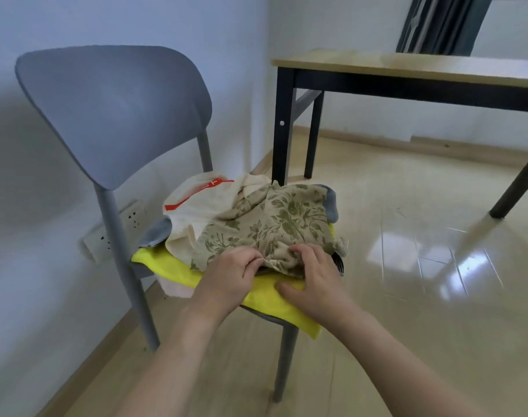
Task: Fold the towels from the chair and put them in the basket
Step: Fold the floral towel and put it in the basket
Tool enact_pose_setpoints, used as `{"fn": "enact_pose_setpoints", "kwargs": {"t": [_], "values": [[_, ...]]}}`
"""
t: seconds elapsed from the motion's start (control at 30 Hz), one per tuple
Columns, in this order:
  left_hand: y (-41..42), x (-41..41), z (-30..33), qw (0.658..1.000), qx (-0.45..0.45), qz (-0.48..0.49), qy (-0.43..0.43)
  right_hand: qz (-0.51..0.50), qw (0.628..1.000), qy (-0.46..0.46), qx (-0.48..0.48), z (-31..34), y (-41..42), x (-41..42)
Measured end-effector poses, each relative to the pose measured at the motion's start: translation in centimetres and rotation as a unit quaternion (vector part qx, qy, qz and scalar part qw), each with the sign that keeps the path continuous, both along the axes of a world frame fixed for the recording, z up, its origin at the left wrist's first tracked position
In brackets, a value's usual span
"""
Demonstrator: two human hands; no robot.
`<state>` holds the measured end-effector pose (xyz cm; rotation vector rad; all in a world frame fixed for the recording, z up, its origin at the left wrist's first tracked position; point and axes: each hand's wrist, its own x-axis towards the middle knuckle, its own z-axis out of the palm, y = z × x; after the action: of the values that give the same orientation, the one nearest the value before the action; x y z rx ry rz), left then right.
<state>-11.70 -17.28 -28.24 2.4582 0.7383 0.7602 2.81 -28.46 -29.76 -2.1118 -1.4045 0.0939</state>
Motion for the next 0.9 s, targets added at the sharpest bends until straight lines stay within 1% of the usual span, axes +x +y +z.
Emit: {"fn": "enact_pose_setpoints", "kwargs": {"t": [0.07,0.1,0.2,0.3,0.37,0.43,0.5,0.57,0.63,0.73,0.8,0.9], "values": [[-0.1,0.4,1.0,1.000,0.015,-0.006,-0.011,-0.029,0.999,-0.022,-0.005,0.1,0.1,-0.2],[0.0,0.4,1.5,0.999,0.025,-0.007,-0.026,-0.048,0.998,-0.035,0.007,0.2,0.1,-0.4],[0.3,0.3,3.5,0.994,0.058,0.009,-0.090,-0.090,0.992,-0.038,0.074,1.4,0.1,-0.2],[-0.1,0.2,5.9,0.982,0.124,0.051,-0.130,-0.095,0.985,-0.037,0.136,4.2,-0.5,0.3],[-1.0,-0.2,8.2,0.973,0.163,0.073,-0.148,-0.078,0.981,-0.017,0.175,7.0,-1.5,0.1],[-2.4,-1.1,11.2,0.966,0.174,0.093,-0.168,-0.053,0.976,0.036,0.207,10.0,-3.2,-0.6],[-4.3,-2.2,14.1,0.969,0.139,0.087,-0.183,-0.021,0.971,0.096,0.220,12.1,-5.4,-1.4],[-6.3,-3.8,16.2,0.974,0.083,0.063,-0.203,0.017,0.965,0.127,0.228,13.3,-7.7,-2.5],[-8.2,-5.5,17.3,0.974,0.014,0.052,-0.218,0.041,0.958,0.137,0.249,13.3,-9.9,-3.6],[-10.5,-7.9,17.2,0.966,-0.114,0.012,-0.233,0.031,0.950,0.111,0.291,12.2,-11.8,-4.8],[-11.7,-9.0,16.6,0.966,-0.152,0.001,-0.209,0.023,0.954,0.089,0.287,11.4,-12.1,-5.3],[-12.9,-9.9,14.9,0.980,-0.147,0.015,-0.135,0.045,0.963,0.101,0.245,10.6,-12.3,-5.7]]}}
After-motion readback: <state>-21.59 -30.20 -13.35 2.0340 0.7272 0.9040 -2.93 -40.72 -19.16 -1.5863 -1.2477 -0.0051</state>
